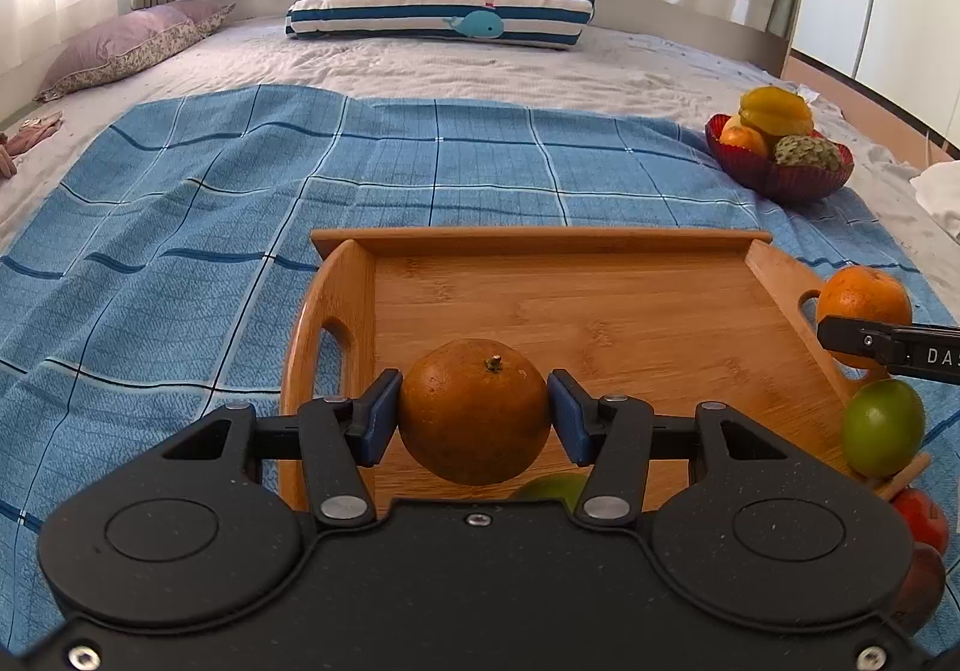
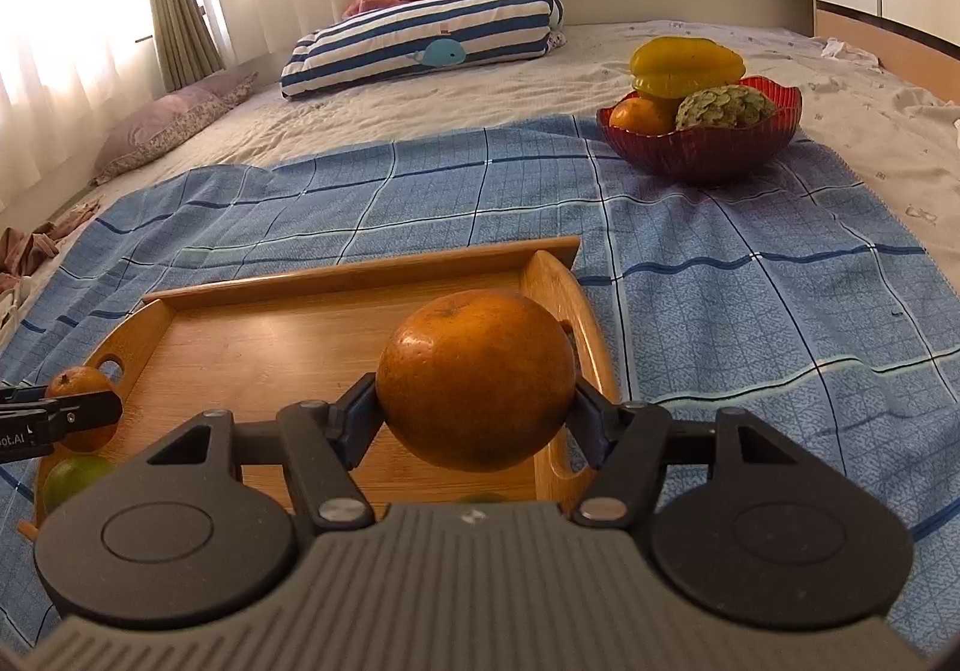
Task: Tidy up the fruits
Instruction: 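Carry the orange in the left gripper over the tray while the right carries its orange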
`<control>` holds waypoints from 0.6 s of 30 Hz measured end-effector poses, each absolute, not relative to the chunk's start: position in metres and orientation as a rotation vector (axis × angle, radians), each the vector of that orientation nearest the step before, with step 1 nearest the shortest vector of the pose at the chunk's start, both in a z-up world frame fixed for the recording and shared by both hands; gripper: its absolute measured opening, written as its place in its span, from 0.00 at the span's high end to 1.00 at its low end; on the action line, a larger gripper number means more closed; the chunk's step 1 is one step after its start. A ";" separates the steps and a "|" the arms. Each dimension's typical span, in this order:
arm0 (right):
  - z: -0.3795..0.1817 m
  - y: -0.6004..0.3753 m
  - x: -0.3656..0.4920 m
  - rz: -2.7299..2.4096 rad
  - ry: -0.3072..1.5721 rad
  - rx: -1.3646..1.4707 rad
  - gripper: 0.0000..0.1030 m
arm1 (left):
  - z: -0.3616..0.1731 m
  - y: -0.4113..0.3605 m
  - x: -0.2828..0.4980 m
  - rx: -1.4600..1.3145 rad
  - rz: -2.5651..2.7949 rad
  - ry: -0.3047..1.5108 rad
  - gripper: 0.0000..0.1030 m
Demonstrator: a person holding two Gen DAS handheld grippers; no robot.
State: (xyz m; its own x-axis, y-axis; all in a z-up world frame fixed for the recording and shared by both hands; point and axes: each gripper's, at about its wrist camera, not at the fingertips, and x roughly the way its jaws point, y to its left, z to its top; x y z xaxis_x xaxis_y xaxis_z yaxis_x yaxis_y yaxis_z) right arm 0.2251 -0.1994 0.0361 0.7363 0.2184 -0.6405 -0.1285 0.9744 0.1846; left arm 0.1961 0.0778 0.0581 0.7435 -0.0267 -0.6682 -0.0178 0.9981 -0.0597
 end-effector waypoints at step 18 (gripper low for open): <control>0.021 -0.195 0.238 0.164 0.812 0.129 0.35 | 0.043 0.087 0.200 -0.080 0.035 0.782 0.51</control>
State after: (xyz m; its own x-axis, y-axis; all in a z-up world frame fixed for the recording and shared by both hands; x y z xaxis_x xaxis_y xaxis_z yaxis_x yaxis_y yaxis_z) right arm 0.2381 -0.1945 0.0209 0.6764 0.1951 -0.7102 -0.0965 0.9794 0.1772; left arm 0.1997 0.0871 0.0432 0.7093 0.0018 -0.7049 -0.0610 0.9964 -0.0589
